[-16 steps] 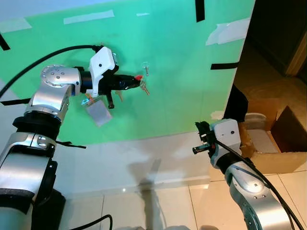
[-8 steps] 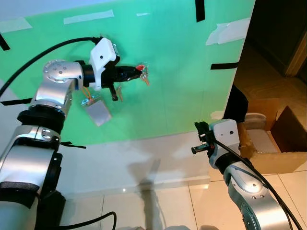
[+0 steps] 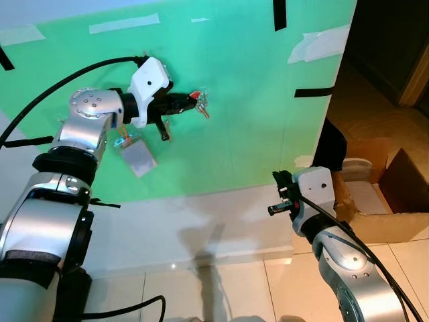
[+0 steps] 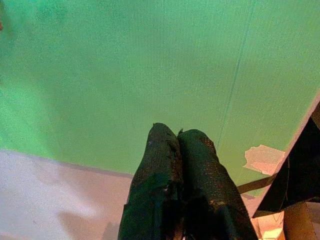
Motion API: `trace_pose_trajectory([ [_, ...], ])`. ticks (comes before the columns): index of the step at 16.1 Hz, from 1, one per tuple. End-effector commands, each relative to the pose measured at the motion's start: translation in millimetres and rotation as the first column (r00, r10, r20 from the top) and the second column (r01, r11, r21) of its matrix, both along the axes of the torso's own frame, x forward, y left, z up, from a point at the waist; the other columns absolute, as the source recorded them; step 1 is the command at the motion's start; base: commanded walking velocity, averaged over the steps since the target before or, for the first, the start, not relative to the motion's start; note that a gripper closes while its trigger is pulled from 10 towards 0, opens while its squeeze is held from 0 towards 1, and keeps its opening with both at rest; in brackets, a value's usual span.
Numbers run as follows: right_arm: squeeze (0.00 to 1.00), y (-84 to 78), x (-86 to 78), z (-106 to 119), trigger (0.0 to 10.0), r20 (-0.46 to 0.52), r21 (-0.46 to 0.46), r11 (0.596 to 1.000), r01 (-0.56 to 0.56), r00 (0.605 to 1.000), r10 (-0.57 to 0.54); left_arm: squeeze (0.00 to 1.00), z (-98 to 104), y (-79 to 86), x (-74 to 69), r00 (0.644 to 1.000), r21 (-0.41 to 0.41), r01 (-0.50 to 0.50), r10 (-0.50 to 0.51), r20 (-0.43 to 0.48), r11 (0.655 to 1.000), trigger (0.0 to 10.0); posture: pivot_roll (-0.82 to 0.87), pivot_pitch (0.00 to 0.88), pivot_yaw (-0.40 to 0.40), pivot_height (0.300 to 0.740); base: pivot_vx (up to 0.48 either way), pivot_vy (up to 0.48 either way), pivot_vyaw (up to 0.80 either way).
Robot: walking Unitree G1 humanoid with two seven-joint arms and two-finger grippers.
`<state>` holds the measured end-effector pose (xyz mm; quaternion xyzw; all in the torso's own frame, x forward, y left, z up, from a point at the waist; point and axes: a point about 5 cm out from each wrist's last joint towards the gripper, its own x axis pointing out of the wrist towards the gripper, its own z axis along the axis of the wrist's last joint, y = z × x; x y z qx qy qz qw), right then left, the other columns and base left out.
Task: Hang keys on a hook
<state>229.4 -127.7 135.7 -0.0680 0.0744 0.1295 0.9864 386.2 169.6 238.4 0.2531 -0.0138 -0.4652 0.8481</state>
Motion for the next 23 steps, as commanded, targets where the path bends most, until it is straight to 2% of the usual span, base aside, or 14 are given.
trace_pose_trajectory([
  [1, 0.0, 2.2, -1.0, -2, 10.0, -0.018, -0.005, 1.0, -0.006, 1.0, 0.006, 0.0, 0, -0.5, 1.2, 1.0, 0.007, -0.01, 0.01, 0.004, 1.0, 10.0, -0.23, 0.0, 0.18, 0.74, 0.0, 0.0, 0.0],
  [7, 0.0, 1.9, -1.0, -3, 10.0, -0.021, -0.007, 1.0, 0.004, 1.0, -0.004, 0.0, -4, -16.5, 2.4, 1.0, -0.003, 0.026, -0.026, -0.004, 1.0, 10.0, -0.23, 0.0, 0.189, 0.74, 0.0, 0.0, 0.0],
  [11, 0.0, 1.8, -1.9, -3, 10.0, -0.023, -0.009, 1.0, 0.009, 1.0, -0.009, 0.0, -8, -18.9, 2.3, 0.999, 0.034, 0.031, -0.031, -0.021, 0.999, 10.0, -0.24, 0.0, 0.196, 0.74, 0.0, 0.0, 0.0],
  [13, 0.0, 1.1, -2.5, -3, 10.0, -0.026, -0.011, 1.0, 0.011, 1.0, -0.012, 0.0, -12, -17.5, 1.4, 0.999, 0.061, 0.036, -0.034, -0.04, 0.997, 10.0, -0.24, 0.0, 0.196, 0.74, 0.0, 0.0, 0.0],
  [16, 0.0, 2.0, -3.5, -5, 10.0, -0.033, -0.013, 1.0, 0.008, 0.999, -0.008, 0.0, -16, -8.9, 2.4, 0.999, 0.088, -0.028, 0.031, -0.035, 0.996, 10.0, -0.23, 0.0, 0.19, 0.74, 0.0, 0.0, 0.0],
  [23, 0.0, 3.6, -0.6, -5, 10.0, -0.034, -0.022, 1.0, -0.008, 0.999, 0.007, 0.0, -17, 3.1, -1.8, 0.998, 0.12, -0.019, 0.025, -0.051, 0.993, 10.0, -0.22, 0.0, 0.182, 0.74, 0.0, 0.0, 0.0],
])
